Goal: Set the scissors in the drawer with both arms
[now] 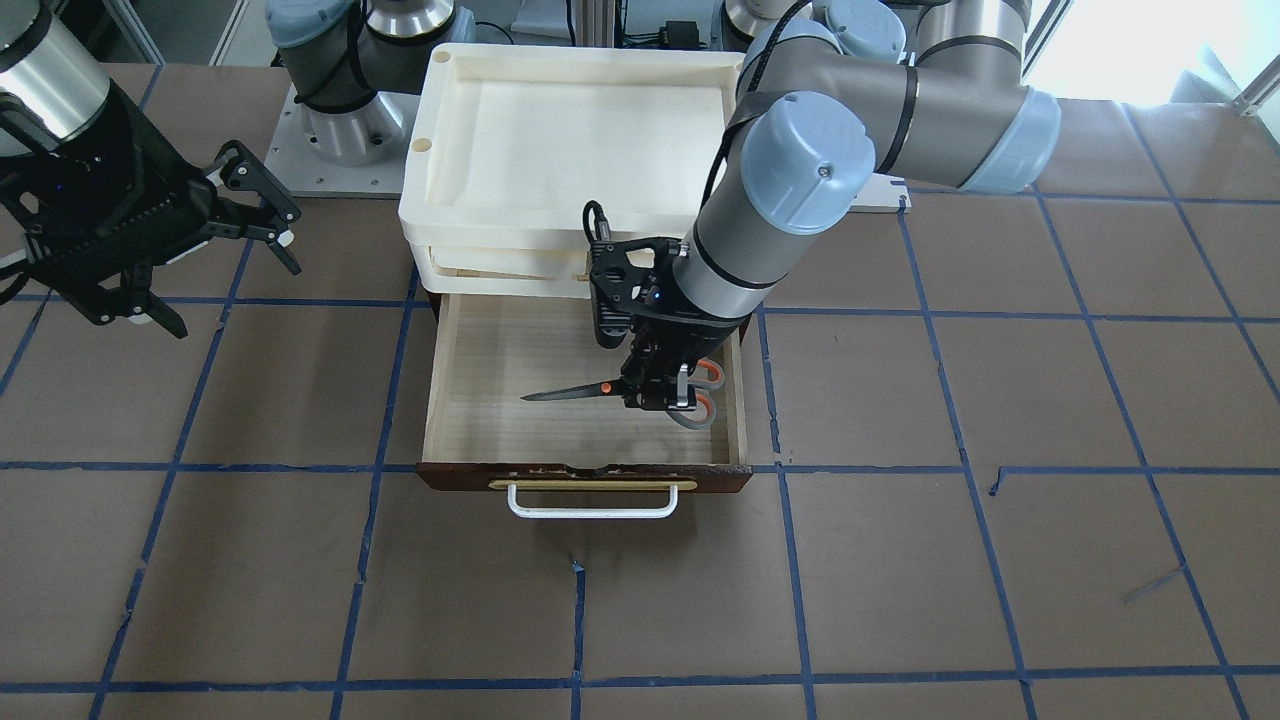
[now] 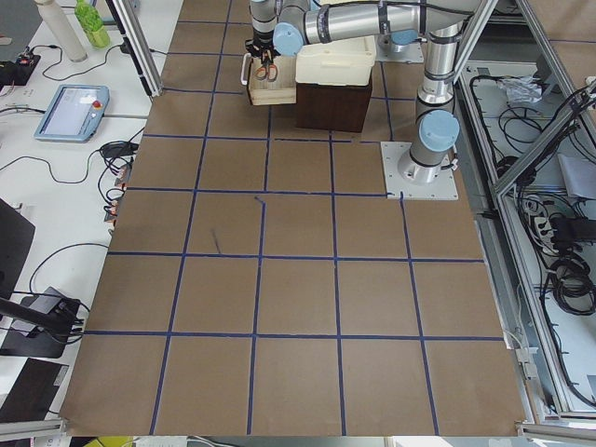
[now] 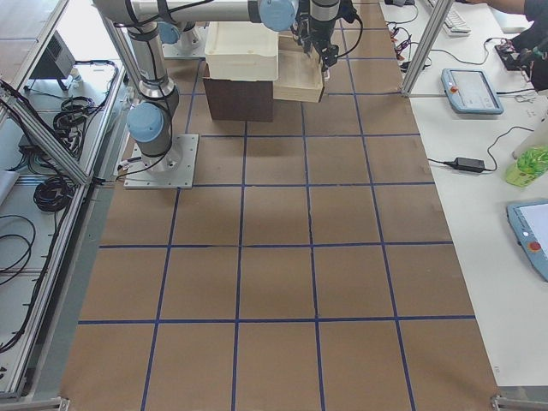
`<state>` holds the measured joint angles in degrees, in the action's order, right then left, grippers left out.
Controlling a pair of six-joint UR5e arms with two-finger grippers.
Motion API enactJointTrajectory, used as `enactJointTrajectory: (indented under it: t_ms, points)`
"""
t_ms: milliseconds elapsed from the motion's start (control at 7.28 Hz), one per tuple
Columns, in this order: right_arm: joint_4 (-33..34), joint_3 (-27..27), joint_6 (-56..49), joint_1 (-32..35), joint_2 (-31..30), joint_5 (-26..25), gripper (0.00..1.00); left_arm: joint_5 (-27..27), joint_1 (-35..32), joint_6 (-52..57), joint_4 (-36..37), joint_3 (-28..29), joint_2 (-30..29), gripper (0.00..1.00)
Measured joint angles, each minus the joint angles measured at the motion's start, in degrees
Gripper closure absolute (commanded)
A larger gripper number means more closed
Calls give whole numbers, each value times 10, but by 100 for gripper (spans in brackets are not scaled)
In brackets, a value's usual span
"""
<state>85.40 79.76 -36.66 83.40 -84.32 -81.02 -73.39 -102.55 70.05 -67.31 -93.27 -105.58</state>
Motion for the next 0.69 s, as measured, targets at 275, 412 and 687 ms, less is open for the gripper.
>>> enactJointTrajectory:
  t_ms: [275, 412, 687]
  points:
    - [-9, 12, 92, 0, -18, -53, 0, -1, -24, -26, 16, -2, -15, 68]
    - [-10, 13, 112, 1, -21, -62, 0, -1, -31, -30, 20, -6, -22, 23]
    - [-6, 18, 131, 7, -22, -63, 0, -2, -34, -31, 23, -11, -34, 16]
